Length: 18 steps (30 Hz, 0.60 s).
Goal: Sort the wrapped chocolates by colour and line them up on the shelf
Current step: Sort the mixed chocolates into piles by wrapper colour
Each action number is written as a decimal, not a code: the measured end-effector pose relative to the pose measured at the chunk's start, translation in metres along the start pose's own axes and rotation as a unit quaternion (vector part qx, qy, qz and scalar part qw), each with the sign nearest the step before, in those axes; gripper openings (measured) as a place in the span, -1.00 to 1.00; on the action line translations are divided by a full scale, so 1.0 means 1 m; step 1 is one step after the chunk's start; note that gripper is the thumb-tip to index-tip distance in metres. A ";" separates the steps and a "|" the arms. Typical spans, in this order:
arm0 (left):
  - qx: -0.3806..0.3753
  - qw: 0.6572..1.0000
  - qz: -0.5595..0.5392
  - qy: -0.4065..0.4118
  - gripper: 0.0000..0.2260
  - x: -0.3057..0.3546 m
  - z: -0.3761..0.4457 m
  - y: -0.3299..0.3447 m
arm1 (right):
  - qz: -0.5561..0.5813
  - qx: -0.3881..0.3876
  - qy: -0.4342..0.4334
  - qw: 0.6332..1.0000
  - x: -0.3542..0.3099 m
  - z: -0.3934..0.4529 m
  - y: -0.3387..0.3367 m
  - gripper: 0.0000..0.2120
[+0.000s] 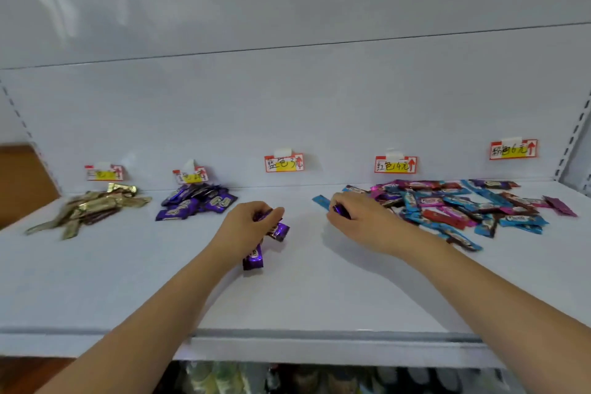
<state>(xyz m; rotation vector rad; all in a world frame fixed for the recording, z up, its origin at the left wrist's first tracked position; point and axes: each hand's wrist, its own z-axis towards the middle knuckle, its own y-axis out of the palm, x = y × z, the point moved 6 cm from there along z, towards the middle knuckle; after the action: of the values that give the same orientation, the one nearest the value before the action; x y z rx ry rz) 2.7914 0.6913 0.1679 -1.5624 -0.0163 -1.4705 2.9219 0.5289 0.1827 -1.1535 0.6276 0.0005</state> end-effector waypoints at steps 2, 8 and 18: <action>0.059 0.998 0.020 -0.015 -0.63 -0.021 -0.009 -0.034 | 0.018 -0.039 -0.035 0.998 -0.036 0.006 0.028 -0.77; 0.073 0.982 0.171 -0.038 -0.66 -0.069 -0.034 -0.083 | 0.188 -0.175 -0.019 0.966 -0.082 0.015 0.075 -0.31; -0.013 0.931 0.333 -0.148 -0.03 -0.043 -0.050 0.002 | 0.071 -0.026 0.053 0.996 -0.007 0.008 0.057 -0.48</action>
<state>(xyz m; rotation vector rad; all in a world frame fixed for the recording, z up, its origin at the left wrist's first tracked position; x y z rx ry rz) 2.7424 0.6837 0.1244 -1.5838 0.3293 -0.7026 2.9023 0.5618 0.1397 -1.1622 0.8060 0.0779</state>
